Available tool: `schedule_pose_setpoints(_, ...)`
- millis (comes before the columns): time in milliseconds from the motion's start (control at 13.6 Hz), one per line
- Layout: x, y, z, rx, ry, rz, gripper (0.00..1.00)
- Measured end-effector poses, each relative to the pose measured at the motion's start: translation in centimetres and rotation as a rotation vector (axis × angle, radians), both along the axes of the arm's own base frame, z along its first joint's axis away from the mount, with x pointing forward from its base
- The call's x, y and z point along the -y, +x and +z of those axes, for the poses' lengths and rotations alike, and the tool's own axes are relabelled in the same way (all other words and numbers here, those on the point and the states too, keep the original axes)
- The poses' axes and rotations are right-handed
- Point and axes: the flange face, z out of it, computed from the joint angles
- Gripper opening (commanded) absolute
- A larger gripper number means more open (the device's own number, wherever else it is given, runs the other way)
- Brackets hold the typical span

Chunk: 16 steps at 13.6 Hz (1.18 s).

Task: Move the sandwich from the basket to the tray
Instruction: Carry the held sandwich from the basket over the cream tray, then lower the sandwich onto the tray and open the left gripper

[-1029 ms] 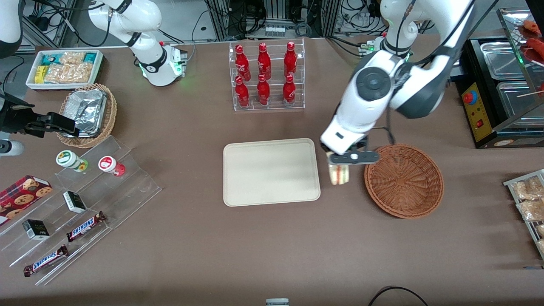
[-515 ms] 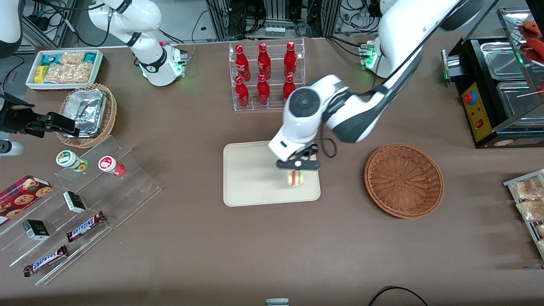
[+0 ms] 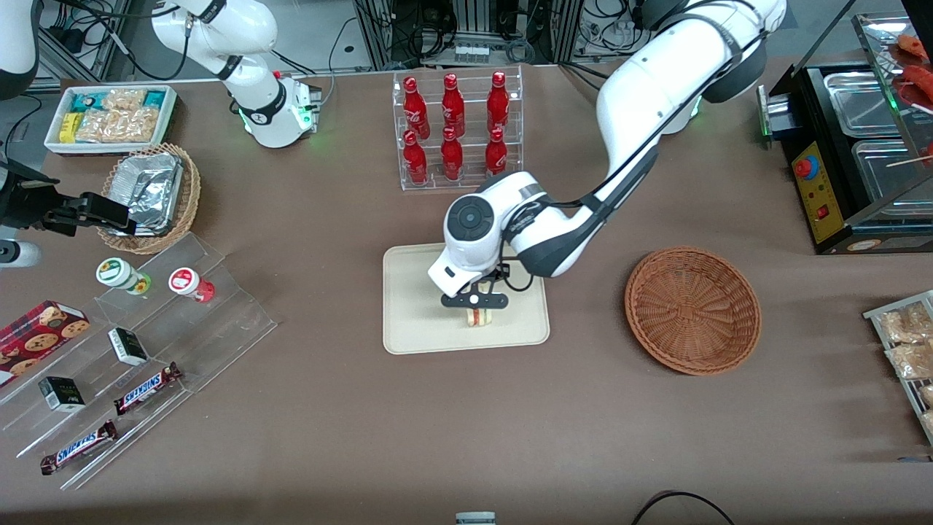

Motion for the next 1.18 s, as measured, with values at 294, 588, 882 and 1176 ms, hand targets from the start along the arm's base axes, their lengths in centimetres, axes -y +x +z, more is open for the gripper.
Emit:
schedule_pose_setpoints(294,1.0,-0.6,-1.5,-0.004,-0.006,-0.013,0.02)
schedule_pose_setpoints(588,1.4,-0.8,-2.6,-0.005,-0.020,-0.016,0.19)
schedule_pose_setpoints(882,1.5,-0.9,-3.4,-0.002,-0.017,-0.019,0.99)
schedule_pose_setpoints(1176,1.9,-0.8,-2.9,0.009,-0.021,-0.019,1.00)
